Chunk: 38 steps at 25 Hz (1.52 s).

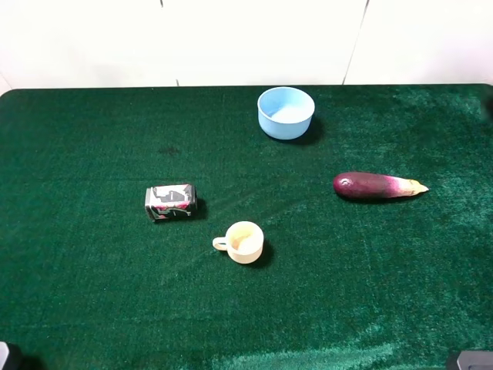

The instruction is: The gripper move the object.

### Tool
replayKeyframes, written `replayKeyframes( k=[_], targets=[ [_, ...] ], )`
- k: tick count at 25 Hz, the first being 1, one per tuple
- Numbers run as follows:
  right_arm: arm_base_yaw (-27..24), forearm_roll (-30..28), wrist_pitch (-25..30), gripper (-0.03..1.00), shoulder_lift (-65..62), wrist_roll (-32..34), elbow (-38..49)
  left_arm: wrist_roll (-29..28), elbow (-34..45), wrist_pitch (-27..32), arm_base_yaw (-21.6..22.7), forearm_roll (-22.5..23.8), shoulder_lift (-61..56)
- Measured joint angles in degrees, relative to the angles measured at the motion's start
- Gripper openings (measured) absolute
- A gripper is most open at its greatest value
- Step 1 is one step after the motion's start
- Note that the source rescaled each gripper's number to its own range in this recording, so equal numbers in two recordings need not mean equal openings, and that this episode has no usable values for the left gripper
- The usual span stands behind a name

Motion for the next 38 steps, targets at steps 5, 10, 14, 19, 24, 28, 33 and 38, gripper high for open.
replayKeyframes(
  k=[5,10,14,19,24,28,33,38],
  targets=[
    [0.00,-0.11,0.06,1.00,-17.71,2.49,9.62,0.00,0.00,0.00,0.00,0.00,0.00],
    [0.00,-0.11,-0.71,1.00,-29.35,4.20,17.07,0.00,0.00,0.00,0.00,0.00,0.00],
    [0.00,-0.16,-3.65,1.00,-36.91,4.74,21.85,0.00,0.00,0.00,0.00,0.00,0.00],
    [0.00,-0.11,-6.76,1.00,-43.56,4.86,25.90,0.00,0.00,0.00,0.00,0.00,0.00],
    [0.00,0.19,-9.24,1.00,-44.24,4.62,28.05,0.00,0.00,0.00,0.00,0.00,0.00],
    [0.00,0.51,-10.29,1.00,-44.24,4.19,28.41,0.00,0.00,0.00,0.00,0.00,0.00],
    [0.00,0.53,-10.29,1.00,-44.24,4.19,28.41,0.00,0.00,0.00,0.00,0.00,0.00],
    [0.00,0.64,-10.29,1.00,-44.24,4.19,28.41,0.00,0.00,0.00,0.00,0.00,0.00]
  ],
)
